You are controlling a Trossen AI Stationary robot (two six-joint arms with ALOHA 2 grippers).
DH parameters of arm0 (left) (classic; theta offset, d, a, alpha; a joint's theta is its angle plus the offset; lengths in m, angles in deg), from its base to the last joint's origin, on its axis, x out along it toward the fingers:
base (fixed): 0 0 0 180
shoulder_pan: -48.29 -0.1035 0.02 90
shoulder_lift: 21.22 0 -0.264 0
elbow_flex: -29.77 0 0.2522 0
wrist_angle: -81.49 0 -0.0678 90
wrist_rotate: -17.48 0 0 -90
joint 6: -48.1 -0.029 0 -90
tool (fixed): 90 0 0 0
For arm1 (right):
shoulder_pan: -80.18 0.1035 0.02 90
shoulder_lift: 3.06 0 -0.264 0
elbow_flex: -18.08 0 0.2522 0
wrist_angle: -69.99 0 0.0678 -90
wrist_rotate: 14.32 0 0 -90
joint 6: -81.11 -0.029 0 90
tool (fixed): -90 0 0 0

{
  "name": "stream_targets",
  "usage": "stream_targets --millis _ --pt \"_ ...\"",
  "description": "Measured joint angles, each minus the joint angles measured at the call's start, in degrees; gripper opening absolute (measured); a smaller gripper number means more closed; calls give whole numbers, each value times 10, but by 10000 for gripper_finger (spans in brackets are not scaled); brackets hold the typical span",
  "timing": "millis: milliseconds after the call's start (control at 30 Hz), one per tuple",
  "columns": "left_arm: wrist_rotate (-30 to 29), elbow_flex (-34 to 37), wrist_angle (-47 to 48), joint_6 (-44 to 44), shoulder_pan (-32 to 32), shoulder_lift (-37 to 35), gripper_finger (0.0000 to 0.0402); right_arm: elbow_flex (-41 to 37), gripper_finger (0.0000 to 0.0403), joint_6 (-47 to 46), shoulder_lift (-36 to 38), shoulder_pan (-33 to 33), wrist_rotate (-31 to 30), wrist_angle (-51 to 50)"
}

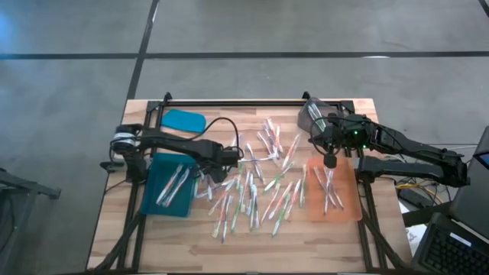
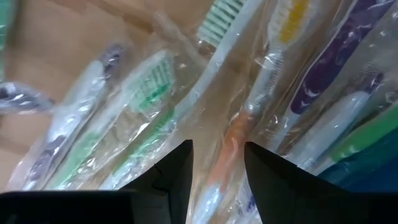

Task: Pick & Place Toothbrushes
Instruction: Put the orange toothbrush into the blue bin

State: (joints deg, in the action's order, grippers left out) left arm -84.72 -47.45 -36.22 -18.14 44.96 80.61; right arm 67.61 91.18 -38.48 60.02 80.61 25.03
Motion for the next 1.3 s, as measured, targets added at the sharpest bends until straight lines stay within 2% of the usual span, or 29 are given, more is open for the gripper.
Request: stream_targets --millis 267,733,1000,1133,1300 --pt "-15 0 -5 -26 0 18 144 0 8 0 0 0 0 0" --pt "-29 0 -6 -72 0 17 37 0 8 0 0 0 0 0" --pt "-57 -7 2 -73 0 2 20 0 8 0 0 0 0 0" --pt "-59 -29 12 -32 0 -33 19 0 8 0 0 0 0 0" --pt "-59 -61 26 118 0 -88 18 0 8 0 0 0 0 0"
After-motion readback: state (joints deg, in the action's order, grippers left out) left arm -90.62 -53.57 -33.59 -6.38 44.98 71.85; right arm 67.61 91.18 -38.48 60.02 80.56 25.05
